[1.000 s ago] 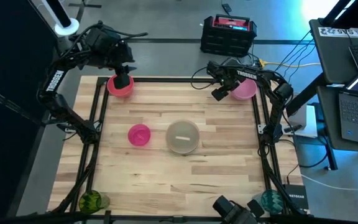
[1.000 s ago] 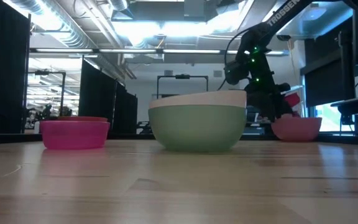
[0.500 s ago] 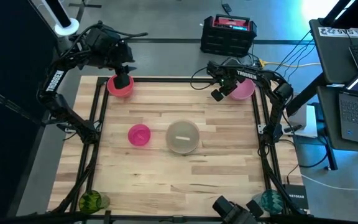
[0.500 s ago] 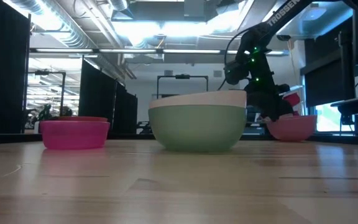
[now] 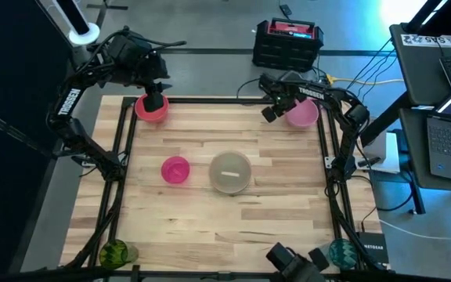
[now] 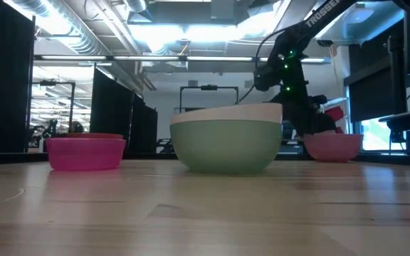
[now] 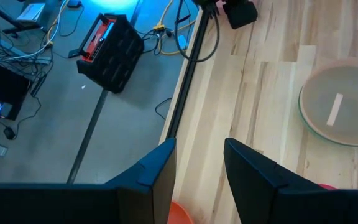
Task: Nest bowls inside each other
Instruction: Stack the pink bowl on top of the light orange bowl
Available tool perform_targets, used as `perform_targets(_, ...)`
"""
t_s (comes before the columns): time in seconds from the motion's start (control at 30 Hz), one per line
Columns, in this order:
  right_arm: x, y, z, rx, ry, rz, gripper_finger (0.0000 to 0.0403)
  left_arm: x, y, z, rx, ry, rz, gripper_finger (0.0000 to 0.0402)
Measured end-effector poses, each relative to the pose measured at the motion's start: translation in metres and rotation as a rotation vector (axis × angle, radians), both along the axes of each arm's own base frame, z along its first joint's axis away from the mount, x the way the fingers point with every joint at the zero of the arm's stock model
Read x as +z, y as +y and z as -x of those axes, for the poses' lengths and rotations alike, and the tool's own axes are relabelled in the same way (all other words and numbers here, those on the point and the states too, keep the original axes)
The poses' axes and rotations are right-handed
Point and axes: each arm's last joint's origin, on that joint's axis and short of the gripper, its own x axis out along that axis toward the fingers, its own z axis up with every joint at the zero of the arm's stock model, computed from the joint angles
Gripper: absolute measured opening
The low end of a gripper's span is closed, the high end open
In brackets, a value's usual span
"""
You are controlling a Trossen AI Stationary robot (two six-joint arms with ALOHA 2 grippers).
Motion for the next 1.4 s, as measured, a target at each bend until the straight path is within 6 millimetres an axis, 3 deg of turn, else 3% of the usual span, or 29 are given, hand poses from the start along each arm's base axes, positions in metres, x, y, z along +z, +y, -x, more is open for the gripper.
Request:
perform_targets(0.47, -0.025, -0.010, -0.005, -0.058, 0.013, -0.094, 0.0132, 0.000, 0.000, 0.000, 0.000, 0.000, 0.000, 0.0121)
perform_targets(0.53, -0.028, -0.010, -0.005, -0.042, 0.019, -0.106, 0.0111, 0.000, 0.000, 0.000, 0.000, 0.001, 0.000, 0.0121)
perform_targets(0.67, -0.031, -0.009, -0.008, 0.008, -0.014, -0.139, 0.0020, 0.000, 0.000, 0.000, 0.000, -0.002, -0.001, 0.0121)
perform_targets(0.83, -0.018, 0.001, -0.026, 0.136, -0.050, -0.136, 0.0003, 0.000, 0.000, -0.001, 0.000, -0.005, -0.003, 0.0121)
perform_targets(0.97, 0.021, 0.042, -0.068, 0.381, -0.127, -0.098, 0.0002, 0.000, -0.001, -0.003, 0.029, -0.026, 0.029, 0.0121)
perform_targets(1.13, 0.074, 0.111, -0.107, 0.711, -0.233, -0.053, 0.0001, -0.002, -0.003, -0.006, 0.074, -0.057, 0.080, 0.0121)
perform_targets(1.27, 0.117, 0.174, -0.120, 0.976, -0.323, -0.023, 0.0001, -0.002, -0.005, -0.009, 0.111, -0.082, 0.121, 0.0121)
perform_targets(1.4, 0.156, 0.236, -0.118, 1.237, -0.412, -0.003, 0.0000, -0.003, -0.008, -0.012, 0.145, -0.105, 0.163, 0.0121)
